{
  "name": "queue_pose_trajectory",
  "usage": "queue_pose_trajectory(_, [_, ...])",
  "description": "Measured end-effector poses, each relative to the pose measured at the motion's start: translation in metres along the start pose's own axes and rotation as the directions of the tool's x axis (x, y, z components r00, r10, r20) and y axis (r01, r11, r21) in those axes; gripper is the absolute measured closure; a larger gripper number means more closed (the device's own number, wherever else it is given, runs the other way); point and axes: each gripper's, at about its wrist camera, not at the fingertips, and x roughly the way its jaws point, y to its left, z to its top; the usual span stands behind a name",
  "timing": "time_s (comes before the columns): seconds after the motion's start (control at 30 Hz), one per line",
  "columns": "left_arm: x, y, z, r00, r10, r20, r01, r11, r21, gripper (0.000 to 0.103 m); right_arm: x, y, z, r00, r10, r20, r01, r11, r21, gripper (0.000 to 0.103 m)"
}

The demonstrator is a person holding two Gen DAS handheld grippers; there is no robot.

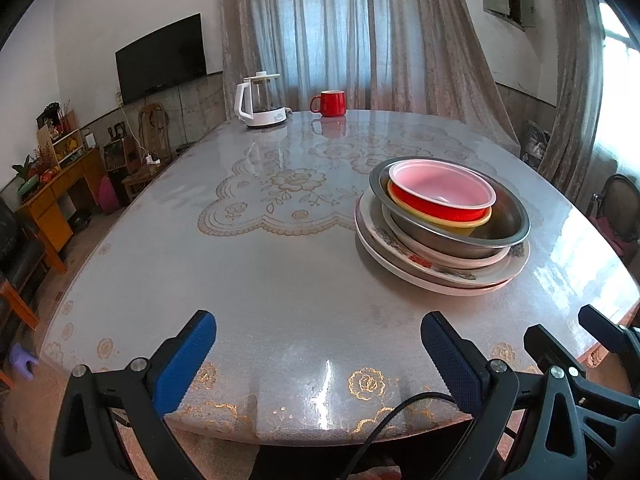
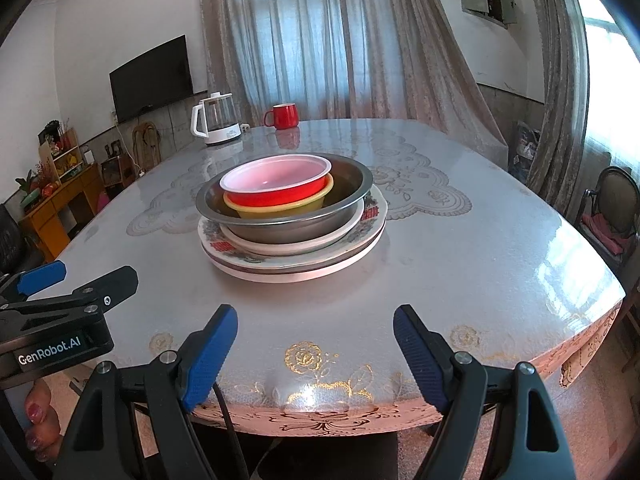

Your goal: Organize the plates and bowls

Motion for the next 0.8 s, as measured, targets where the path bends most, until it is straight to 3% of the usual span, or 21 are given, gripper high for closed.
queue_pose_trajectory(0.8, [0.0006,-0.0008,-0.0011,1.000,-0.001,0.002,0.001,1.000,0.001,0.000,0.0001,-0.0062,0.0064,0.999,-0.037,0.023,0.036,0.999,0.028,0.021])
